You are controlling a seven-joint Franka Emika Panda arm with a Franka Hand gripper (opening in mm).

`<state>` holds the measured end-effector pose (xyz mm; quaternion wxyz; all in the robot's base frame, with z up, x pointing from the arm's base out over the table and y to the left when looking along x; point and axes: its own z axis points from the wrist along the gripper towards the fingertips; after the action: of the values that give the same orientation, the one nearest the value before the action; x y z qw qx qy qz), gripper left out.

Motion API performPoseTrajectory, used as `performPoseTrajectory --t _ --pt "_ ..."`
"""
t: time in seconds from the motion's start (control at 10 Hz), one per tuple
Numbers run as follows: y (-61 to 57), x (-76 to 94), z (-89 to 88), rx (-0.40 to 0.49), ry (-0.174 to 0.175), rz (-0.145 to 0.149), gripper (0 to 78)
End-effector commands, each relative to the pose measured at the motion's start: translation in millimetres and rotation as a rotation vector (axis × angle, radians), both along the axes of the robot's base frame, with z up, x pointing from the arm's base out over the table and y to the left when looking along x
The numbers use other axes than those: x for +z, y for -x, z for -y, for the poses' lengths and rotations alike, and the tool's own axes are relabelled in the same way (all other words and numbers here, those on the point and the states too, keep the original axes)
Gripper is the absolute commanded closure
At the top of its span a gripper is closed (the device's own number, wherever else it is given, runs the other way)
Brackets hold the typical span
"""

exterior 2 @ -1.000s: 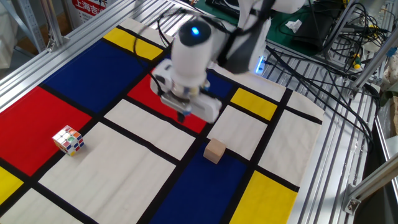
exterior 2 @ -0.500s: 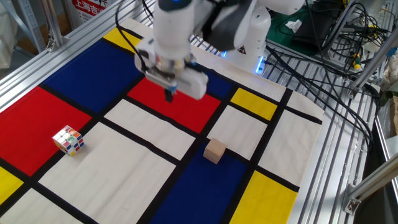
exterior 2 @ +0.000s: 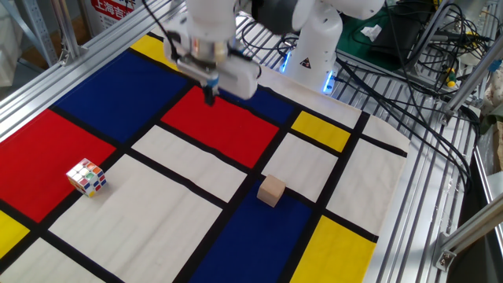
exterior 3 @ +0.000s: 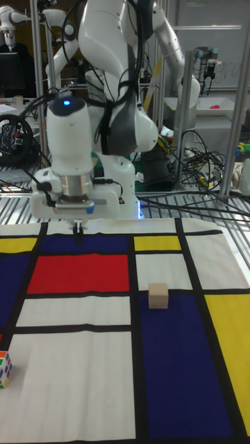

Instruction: Use the gripper to push the small block from left to right

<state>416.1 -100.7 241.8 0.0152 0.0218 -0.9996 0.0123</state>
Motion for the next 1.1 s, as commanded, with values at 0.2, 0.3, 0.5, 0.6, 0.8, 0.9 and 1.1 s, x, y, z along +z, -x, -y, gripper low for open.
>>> performPoseTrajectory --t 0.2,0.3,0.5,0.6,0.8,0.9,1.1 --pt "14.5 18.0 -4.2 -0.041 -0.012 0.003 77.6" --pt "11.9 17.2 -7.6 -0.050 -0.019 0.015 77.6" --pt "-1.0 11.3 -20.2 -0.070 -0.016 0.029 77.6" --pt "-10.3 6.0 -29.6 -0.081 -0.016 0.037 77.6" --pt "-15.4 2.7 -34.6 -0.090 -0.015 0.040 77.6" --pt "-15.3 2.8 -34.5 -0.090 -0.016 0.035 77.6" --pt "-15.6 2.6 -34.8 -0.085 -0.018 0.024 77.6"
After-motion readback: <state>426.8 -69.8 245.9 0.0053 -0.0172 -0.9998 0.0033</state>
